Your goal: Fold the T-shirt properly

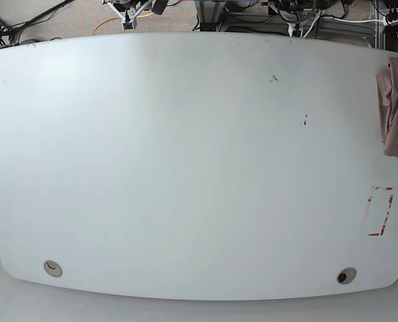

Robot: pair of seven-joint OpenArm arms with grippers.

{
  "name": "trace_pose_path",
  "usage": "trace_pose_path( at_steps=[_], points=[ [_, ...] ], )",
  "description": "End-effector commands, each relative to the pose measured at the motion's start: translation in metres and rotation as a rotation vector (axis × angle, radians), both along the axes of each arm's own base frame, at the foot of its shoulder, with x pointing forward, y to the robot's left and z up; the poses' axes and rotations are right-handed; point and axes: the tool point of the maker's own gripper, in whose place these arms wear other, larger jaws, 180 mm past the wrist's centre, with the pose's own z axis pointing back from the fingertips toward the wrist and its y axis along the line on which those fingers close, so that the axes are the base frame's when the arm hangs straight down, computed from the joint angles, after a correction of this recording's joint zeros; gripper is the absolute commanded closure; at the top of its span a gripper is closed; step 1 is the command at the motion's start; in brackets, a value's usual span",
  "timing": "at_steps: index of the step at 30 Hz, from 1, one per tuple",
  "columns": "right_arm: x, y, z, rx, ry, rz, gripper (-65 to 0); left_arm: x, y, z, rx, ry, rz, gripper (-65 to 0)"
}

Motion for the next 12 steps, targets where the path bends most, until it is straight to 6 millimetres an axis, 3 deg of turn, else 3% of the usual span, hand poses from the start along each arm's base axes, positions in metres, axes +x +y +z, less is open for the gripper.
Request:
trace_pose_path(
  at_steps=[1,12],
  points=[
    [0.0003,-0.0037,0.0002,-0.006,-0.001,0.007,-26.2,-0.0036,0.002,0.0001,0.004,0.008,-0.003,-41.1],
    [0.0053,-0.0021,0.0001,-0.003,-0.009,0.019,-26.2,-0.0031,0.001,0.0,0.003,0.004,-0.002,-41.1]
  ],
)
